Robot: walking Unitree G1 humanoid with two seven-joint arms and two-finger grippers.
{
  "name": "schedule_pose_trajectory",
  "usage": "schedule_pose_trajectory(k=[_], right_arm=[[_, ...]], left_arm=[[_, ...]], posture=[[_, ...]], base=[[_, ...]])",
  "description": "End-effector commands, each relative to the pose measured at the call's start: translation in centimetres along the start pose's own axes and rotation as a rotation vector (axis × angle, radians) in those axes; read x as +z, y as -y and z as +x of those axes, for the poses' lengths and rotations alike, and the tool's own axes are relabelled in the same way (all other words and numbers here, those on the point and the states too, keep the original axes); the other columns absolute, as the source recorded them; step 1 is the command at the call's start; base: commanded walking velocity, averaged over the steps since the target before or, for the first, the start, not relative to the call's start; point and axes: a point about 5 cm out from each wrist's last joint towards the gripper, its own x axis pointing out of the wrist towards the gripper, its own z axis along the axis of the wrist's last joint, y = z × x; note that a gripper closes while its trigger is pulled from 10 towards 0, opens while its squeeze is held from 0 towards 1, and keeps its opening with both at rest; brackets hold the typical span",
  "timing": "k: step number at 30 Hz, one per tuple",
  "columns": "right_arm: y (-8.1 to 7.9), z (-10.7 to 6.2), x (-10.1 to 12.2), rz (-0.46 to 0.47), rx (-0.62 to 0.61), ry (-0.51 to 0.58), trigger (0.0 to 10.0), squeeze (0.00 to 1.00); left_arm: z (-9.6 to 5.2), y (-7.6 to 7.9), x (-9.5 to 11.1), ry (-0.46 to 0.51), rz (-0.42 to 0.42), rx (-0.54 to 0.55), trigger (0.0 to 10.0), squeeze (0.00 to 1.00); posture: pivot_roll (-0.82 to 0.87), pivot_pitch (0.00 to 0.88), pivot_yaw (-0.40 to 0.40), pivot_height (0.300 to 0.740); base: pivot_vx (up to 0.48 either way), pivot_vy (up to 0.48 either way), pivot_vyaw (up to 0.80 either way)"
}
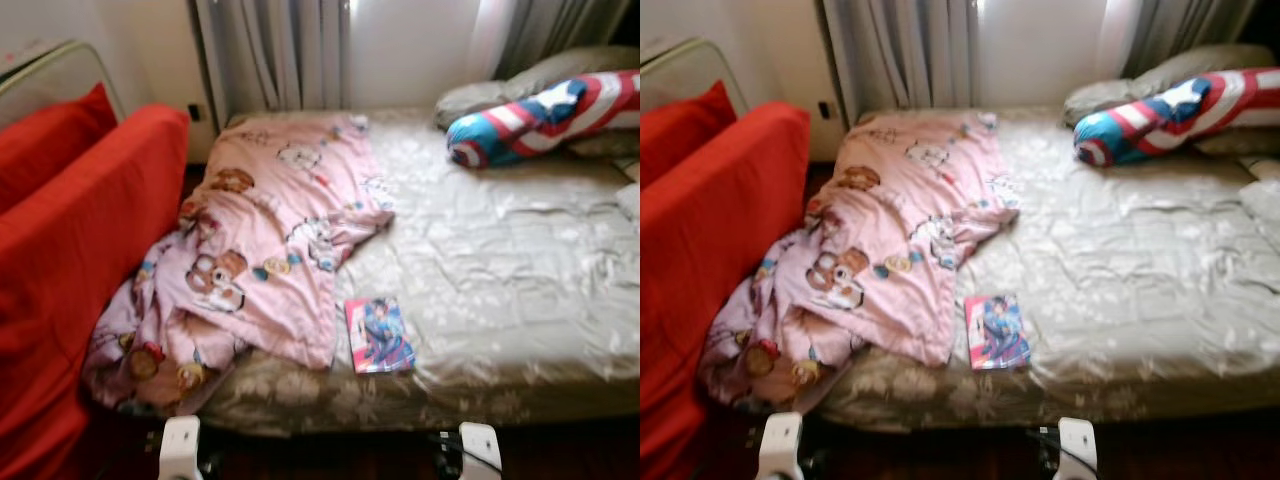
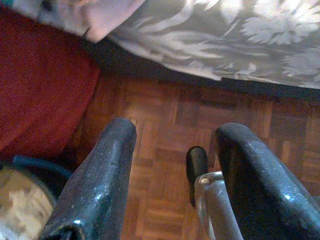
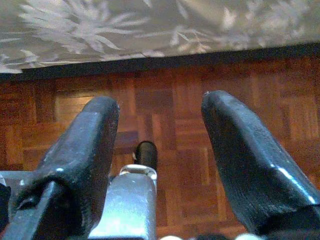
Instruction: Clean up the room
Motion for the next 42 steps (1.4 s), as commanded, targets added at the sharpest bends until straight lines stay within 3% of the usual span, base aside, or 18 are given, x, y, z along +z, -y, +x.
schedule_pose_trajectory(k=[1,11,42], right_arm=[[-0.1,0.0,0.1,0.006,0.007,0.01,10.0,0.0],[-0.2,0.0,0.2,0.019,0.009,0.017,10.0,0.0],[-1.0,0.2,1.2,-0.025,0.042,0.058,10.0,0.0]], left_arm=[[-0.1,0.0,-0.5,-0.011,0.0,-0.002,10.0,0.0],[-0.1,0.1,-0.4,-0.009,-0.001,-0.006,10.0,0.0],[0.0,0.2,-0.1,0.003,-0.001,-0.012,10.0,0.0]], posture=[[-0.02,0.0,0.021,0.74],[-0.02,0.0,0.021,0.74],[-0.02,0.0,0.022,0.74]], base=[[0.0,0.0,0.0],[0.0,0.0,0.0],[0.275,0.0,0.0]])
